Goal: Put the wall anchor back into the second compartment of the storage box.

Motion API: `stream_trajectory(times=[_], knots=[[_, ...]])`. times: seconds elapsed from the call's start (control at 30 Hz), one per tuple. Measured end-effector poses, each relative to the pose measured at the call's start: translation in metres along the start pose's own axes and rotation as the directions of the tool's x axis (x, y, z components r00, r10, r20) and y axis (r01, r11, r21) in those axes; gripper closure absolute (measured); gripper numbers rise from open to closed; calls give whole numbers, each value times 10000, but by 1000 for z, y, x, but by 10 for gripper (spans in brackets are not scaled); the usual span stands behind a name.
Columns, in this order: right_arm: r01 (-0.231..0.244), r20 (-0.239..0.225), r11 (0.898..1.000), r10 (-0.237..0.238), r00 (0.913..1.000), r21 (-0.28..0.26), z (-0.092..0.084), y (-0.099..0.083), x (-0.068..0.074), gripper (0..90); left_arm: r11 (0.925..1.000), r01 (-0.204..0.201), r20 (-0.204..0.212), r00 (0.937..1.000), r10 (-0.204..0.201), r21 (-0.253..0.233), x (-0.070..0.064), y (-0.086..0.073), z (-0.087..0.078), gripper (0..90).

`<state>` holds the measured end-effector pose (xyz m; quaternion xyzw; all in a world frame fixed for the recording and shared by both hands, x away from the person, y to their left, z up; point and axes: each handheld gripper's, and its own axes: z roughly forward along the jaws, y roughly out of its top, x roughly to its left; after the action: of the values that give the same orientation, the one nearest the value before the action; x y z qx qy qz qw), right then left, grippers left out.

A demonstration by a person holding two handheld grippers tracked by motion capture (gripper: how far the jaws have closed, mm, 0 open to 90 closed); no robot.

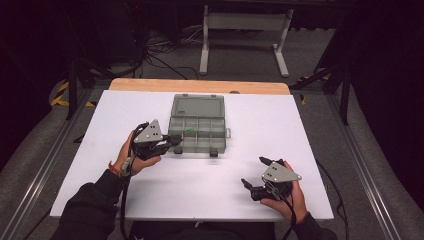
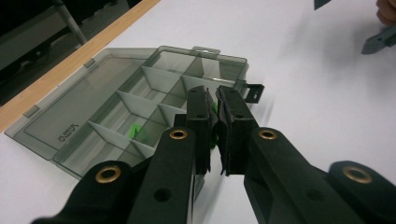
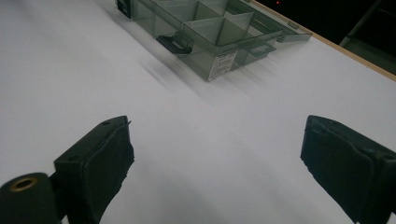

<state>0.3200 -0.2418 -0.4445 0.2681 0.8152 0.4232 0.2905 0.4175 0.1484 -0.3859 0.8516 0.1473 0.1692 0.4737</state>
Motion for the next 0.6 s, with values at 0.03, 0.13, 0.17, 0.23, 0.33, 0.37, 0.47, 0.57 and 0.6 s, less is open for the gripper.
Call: stream_trajectory(times=[0.03,0.13,0.17,0.23,0.33,0.37,0.47,0.57,0.6], knots=[[-31,1,10000,31,10000,1,0,0,0,92,9999,127,-4,9999,-127,-53,2,0,1,844],[-6,-14,10000,6,10000,25,0,0,1,92,9997,231,-2,9997,-231,-22,8,2,6,845],[-1,-20,10000,1,10000,33,0,0,1,92,9997,225,-19,9997,-225,-25,10,3,8,844],[-31,-16,10000,31,10000,39,0,0,0,92,9997,230,-20,9997,-230,82,13,5,13,845],[-42,-16,10000,42,10000,45,0,-1,0,92,9996,202,-42,9998,-201,177,16,8,17,845],[-50,-27,10000,50,10000,56,0,-1,0,92,9996,220,-53,9997,-219,155,17,9,19,845],[-84,-38,9999,84,10000,60,1,-1,0,92,9993,282,-72,9996,-280,232,21,11,23,845],[-21,-52,10000,21,10000,82,1,-1,1,92,9991,298,-52,9995,-297,290,26,13,27,844],[-24,-45,10000,25,10000,84,1,-1,1,92,9990,264,-61,9996,-262,351,27,14,29,845]])
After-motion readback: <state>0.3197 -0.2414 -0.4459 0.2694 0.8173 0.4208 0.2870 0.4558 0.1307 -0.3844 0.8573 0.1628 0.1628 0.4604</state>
